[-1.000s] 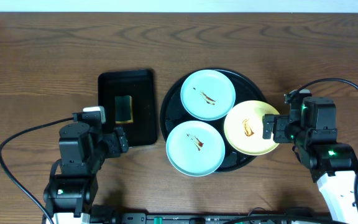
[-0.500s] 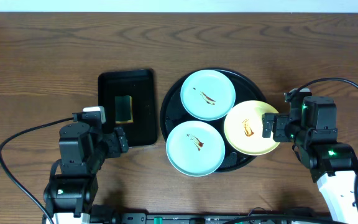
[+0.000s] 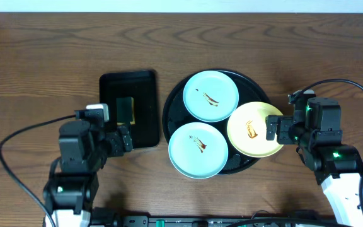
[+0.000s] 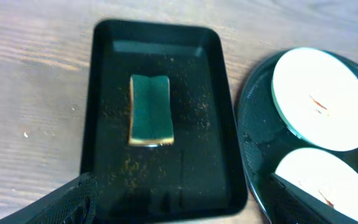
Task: Clean dirty plates on tray and stack at the side
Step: 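Move the left gripper over the sponge on the black tray, then lower the left gripper and grasp the green-orange sponge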
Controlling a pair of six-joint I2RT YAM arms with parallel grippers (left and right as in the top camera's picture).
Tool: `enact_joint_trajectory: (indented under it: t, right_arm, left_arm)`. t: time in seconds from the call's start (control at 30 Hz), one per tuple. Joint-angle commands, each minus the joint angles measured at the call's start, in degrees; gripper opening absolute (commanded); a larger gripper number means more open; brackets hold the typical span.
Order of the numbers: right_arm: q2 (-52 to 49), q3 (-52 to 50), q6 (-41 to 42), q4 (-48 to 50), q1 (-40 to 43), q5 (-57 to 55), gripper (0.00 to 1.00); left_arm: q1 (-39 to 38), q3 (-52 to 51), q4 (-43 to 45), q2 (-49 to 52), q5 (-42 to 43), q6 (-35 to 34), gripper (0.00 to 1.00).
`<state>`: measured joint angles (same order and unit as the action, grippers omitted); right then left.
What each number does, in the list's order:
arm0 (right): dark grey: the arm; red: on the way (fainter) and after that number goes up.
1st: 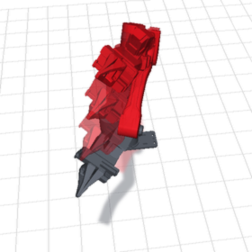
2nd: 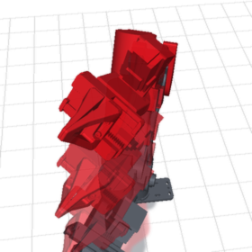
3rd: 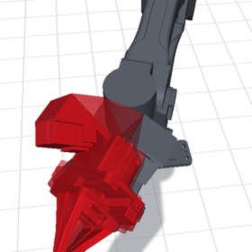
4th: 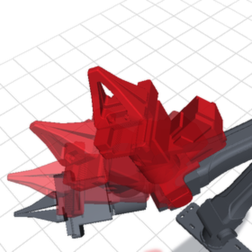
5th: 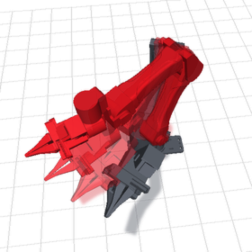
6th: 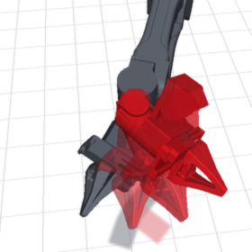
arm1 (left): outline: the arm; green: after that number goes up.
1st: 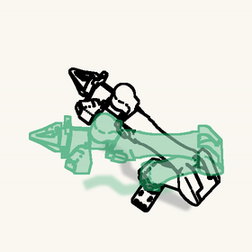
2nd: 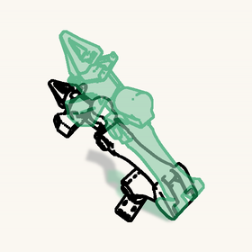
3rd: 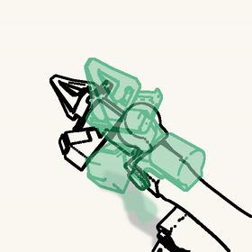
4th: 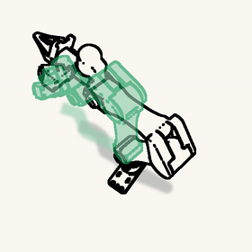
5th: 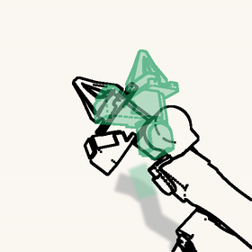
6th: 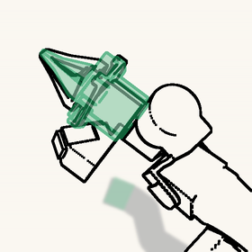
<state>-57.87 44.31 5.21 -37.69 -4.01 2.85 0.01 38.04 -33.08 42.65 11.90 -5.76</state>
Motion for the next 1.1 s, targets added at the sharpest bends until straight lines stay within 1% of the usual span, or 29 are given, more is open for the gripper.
enact_joint_trajectory:
  t: [0.0, 0.23, 0.33, 0.4, 0.6, 0.93, 1.07]
  right_arm:
    - [0.1, 1.3, -0.1, 0.1, -0.5, 0.2, 0.99]
    - [0.1, 1.3, -0.1, 0.2, -0.5, 0.2, 0.99]
    - [0.1, 1.3, -0.1, 0.4, -0.5, 0.2, 0.99]
    - [0.1, 1.3, -0.1, 0.7, -0.5, 0.2, 0.99]
    - [0.1, 1.3, -0.1, 0.7, -0.5, 0.5, 0.99]
    - [0.1, 1.3, -0.1, 0.7, -0.5, 0.5, 0.99]
    - [0.1, 1.3, -0.1, 0.6, -0.5, 0.5, 0.99]
  left_arm:
    - [0.3, 5.7, -2.3, 6.1, 0.9, -0.7, 0.85]
    - [0.3, 18.3, -5.4, 22.5, 1.0, -0.5, 0.85]
    - [0.3, 21.8, -5.3, 28.6, 1.0, 0.2, 0.85]
    - [0.3, 22.3, -4.2, 32.0, 0.9, 2.3, 0.85]
    - [0.3, 22.3, -1.0, 40.0, 0.9, 3.5, 0.85]
    - [0.3, 22.3, 0.7, 51.1, 0.5, 3.7, 0.83]
    - [0.3, 22.3, 1.8, 53.9, -1.5, 3.6, 0.83]
